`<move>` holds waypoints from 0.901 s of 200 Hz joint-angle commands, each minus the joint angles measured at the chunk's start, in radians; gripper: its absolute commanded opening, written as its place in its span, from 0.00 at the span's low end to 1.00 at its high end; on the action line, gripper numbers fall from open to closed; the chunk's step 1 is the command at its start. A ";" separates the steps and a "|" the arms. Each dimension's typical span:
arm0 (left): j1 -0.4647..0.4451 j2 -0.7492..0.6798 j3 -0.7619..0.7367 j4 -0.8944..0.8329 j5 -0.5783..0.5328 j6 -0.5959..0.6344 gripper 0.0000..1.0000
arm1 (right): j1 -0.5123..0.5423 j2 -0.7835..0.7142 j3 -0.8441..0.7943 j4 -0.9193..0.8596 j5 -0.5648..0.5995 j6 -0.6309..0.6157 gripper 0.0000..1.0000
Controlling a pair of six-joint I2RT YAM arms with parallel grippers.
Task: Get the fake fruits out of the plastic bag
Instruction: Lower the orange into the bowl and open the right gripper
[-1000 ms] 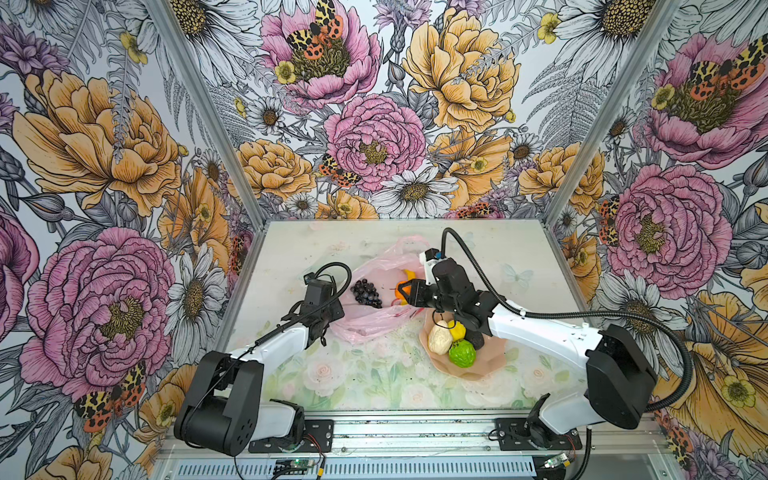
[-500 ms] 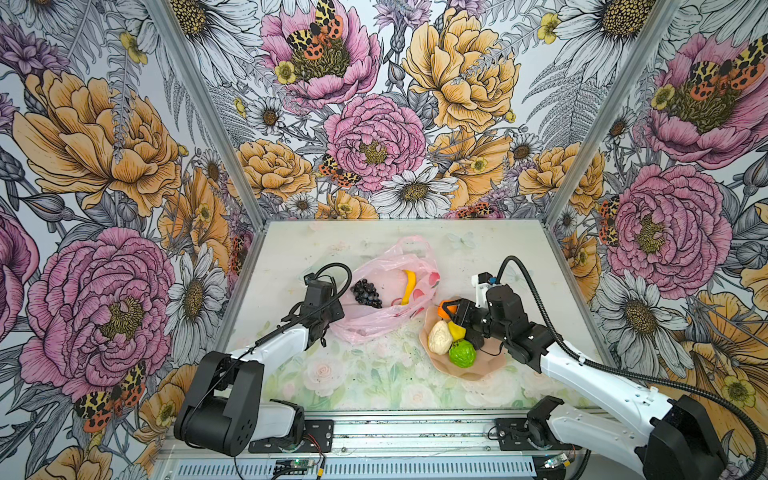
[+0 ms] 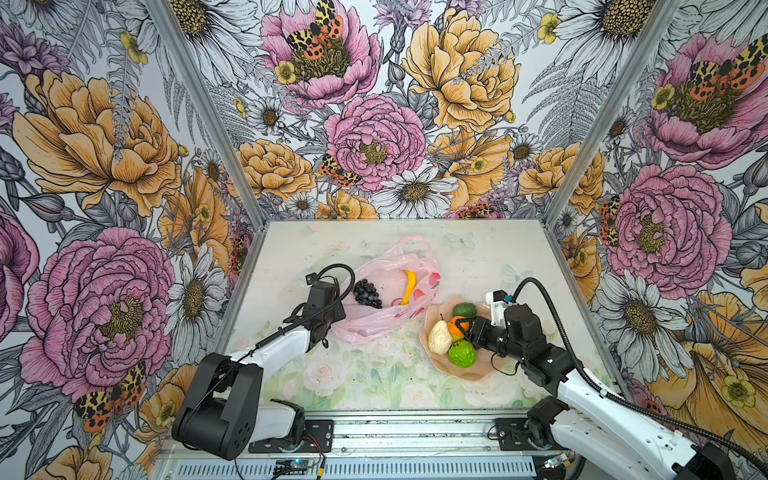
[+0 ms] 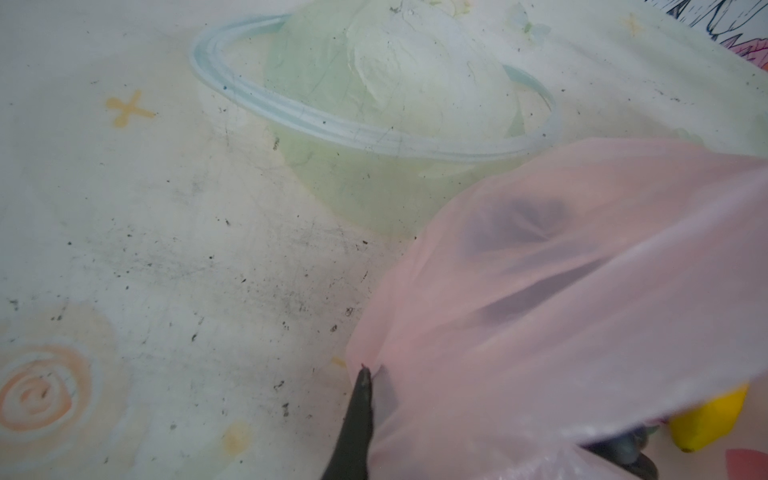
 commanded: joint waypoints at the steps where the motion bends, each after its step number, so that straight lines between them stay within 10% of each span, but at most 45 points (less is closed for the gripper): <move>1: -0.009 -0.012 -0.006 0.022 -0.032 0.020 0.00 | -0.006 -0.018 -0.012 0.001 -0.023 0.023 0.40; 180: -0.011 -0.012 -0.006 0.022 -0.035 0.021 0.00 | -0.005 -0.035 -0.059 -0.017 0.018 0.022 0.49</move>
